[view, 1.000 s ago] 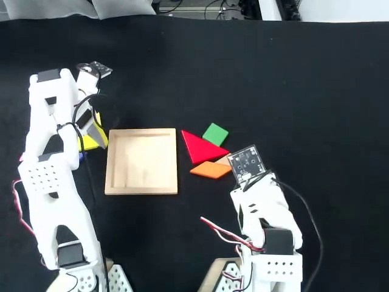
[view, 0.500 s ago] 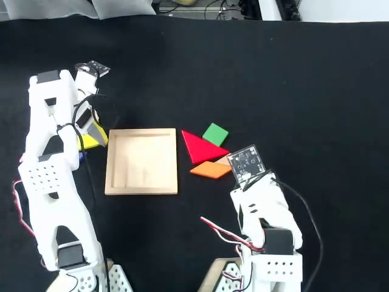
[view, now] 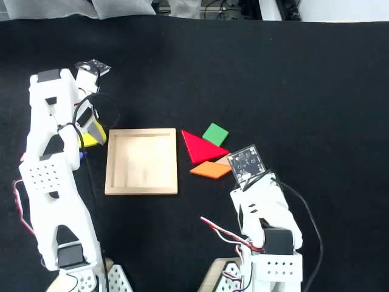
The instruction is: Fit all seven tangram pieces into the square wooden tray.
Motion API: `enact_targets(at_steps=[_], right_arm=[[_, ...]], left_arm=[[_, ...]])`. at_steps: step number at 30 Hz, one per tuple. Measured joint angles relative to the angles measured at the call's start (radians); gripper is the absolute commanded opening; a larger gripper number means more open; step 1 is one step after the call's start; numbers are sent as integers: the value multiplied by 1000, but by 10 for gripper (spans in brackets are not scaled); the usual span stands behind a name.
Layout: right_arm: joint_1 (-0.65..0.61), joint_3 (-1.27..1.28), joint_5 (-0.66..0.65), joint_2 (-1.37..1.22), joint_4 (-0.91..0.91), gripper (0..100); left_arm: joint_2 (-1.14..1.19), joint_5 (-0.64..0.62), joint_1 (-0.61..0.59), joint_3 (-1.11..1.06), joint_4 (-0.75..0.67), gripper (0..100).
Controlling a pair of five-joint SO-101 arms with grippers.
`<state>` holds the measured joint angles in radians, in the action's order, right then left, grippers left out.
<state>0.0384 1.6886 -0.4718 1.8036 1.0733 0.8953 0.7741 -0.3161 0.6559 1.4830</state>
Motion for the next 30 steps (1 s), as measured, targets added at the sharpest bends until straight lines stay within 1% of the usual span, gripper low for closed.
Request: enact_targets(at_steps=[3,5,6,8,10,12,14,17,23,26,30], right_arm=[[0,0,0,0,0,194],[0,0,0,0,0,194],[0,0,0,0,0,194],[0,0,0,0,0,194],[0,0,0,0,0,194],[0,0,0,0,0,194],[0,0,0,0,0,194],[0,0,0,0,0,194],[0,0,0,0,0,194],[0,0,0,0,0,194],[0,0,0,0,0,194]], left_arm=[[17,0,3,100,101,206],[23,-14,2,210,207,208],[23,-35,2,273,238,209],[21,-129,2,394,253,209],[21,-249,-5,485,264,206],[-3,-345,-12,517,270,206],[-49,-397,-14,514,273,206],[-169,-428,-11,443,273,206],[-456,-443,5,184,275,206],[-606,-500,18,57,276,206],[-801,-609,21,-101,276,206]])
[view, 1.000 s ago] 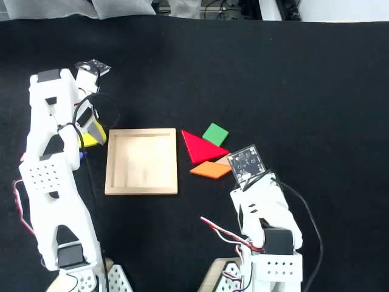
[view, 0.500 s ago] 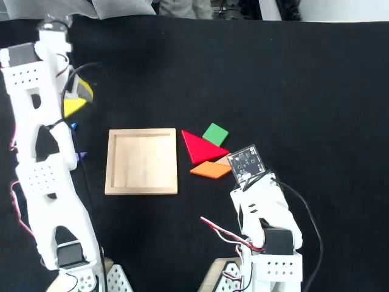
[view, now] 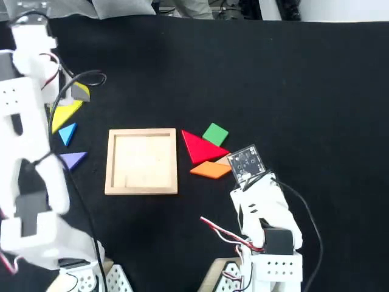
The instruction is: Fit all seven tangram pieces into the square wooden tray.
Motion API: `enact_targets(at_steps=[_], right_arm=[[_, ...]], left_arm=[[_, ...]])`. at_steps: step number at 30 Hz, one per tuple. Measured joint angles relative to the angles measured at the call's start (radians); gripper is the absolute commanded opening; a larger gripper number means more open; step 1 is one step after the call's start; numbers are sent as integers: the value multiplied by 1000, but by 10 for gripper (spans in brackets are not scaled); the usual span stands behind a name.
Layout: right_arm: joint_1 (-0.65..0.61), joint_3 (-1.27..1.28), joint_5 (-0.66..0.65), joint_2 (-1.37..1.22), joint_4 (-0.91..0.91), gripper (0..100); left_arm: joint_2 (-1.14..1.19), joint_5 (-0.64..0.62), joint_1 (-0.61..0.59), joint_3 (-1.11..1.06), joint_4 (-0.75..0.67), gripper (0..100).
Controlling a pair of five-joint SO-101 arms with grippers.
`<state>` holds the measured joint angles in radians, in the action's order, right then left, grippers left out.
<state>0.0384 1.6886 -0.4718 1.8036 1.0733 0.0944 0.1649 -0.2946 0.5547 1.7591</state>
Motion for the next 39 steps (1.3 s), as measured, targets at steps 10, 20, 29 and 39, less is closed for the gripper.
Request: enact_targets(at_steps=[10,20,29,39], right_arm=[[0,0,0,0,5,194],[0,0,0,0,21,194],[0,0,0,0,21,194],[-2,0,0,0,21,194]], left_arm=[[-353,-193,124,-442,0,206],[-354,-195,258,-766,-140,206],[-354,-230,279,-977,-388,206],[-311,-287,293,-1039,-531,206]])
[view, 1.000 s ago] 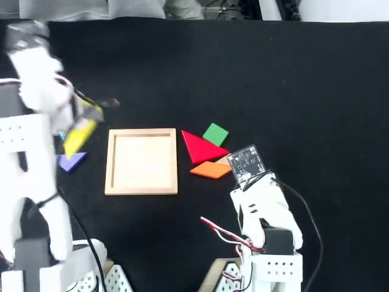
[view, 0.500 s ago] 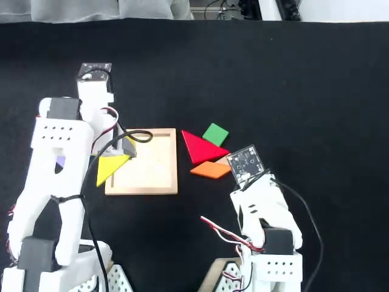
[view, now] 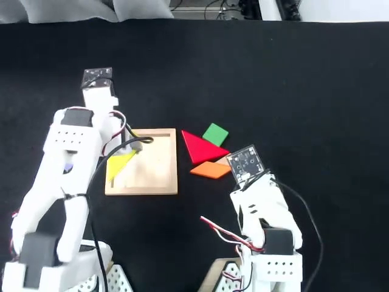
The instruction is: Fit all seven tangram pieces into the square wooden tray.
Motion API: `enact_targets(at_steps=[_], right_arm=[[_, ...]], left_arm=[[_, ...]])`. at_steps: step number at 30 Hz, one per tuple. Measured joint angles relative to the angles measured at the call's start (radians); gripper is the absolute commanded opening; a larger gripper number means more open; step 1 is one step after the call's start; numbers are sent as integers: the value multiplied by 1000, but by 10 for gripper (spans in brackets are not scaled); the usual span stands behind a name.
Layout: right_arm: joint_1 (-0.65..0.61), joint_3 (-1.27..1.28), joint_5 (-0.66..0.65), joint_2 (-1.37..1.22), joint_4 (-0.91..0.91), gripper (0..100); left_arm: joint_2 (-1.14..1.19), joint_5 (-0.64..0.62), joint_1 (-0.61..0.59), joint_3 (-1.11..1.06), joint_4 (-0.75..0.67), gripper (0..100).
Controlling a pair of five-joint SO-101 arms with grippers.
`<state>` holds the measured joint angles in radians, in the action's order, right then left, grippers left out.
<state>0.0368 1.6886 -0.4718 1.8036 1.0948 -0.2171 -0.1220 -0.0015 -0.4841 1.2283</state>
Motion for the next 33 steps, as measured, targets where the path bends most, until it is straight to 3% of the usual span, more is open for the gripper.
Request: enact_targets(at_steps=[7,28,33], right_arm=[[0,0,0,0,0,194],[0,0,0,0,0,194],[0,0,0,0,0,194]], left_arm=[[230,43,8,6,-49,206],[252,-5,-20,25,-166,212],[252,-5,-25,25,-166,277]])
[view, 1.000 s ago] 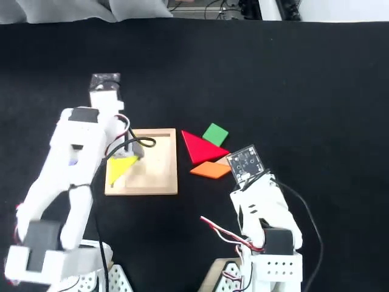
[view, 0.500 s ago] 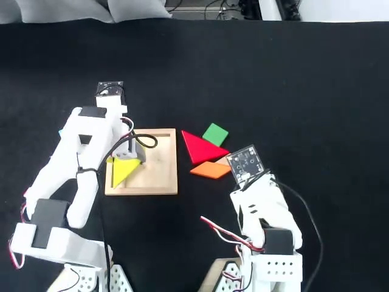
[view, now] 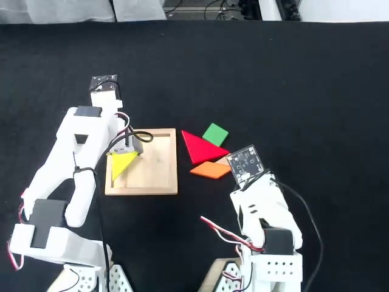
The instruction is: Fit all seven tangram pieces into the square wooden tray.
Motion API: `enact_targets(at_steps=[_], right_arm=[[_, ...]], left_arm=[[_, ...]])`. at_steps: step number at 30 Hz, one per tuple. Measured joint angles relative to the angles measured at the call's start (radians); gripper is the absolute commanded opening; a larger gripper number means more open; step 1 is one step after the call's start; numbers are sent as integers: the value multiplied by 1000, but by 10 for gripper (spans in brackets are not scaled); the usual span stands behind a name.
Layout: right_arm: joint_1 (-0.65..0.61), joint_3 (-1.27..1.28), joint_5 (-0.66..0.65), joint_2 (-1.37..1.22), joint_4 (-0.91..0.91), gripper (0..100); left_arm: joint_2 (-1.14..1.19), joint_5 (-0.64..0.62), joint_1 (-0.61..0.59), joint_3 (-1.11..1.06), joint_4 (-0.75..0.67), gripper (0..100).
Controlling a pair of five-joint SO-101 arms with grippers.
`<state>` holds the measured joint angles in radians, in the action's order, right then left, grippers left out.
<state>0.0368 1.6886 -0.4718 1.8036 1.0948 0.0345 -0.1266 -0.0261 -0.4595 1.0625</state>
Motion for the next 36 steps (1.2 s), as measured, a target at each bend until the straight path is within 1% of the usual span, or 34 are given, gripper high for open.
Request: enact_targets(at_steps=[20,21,26,30,36], right_arm=[[0,0,0,0,0,194],[0,0,0,0,0,194],[0,0,0,0,0,194],[0,0,0,0,0,194],[0,0,0,0,0,194]], left_arm=[[0,0,-2,0,0,284],[0,0,-9,0,0,289],[0,8,-29,0,2,377],[0,21,-29,2,52,381],[0,78,-29,3,55,380]])
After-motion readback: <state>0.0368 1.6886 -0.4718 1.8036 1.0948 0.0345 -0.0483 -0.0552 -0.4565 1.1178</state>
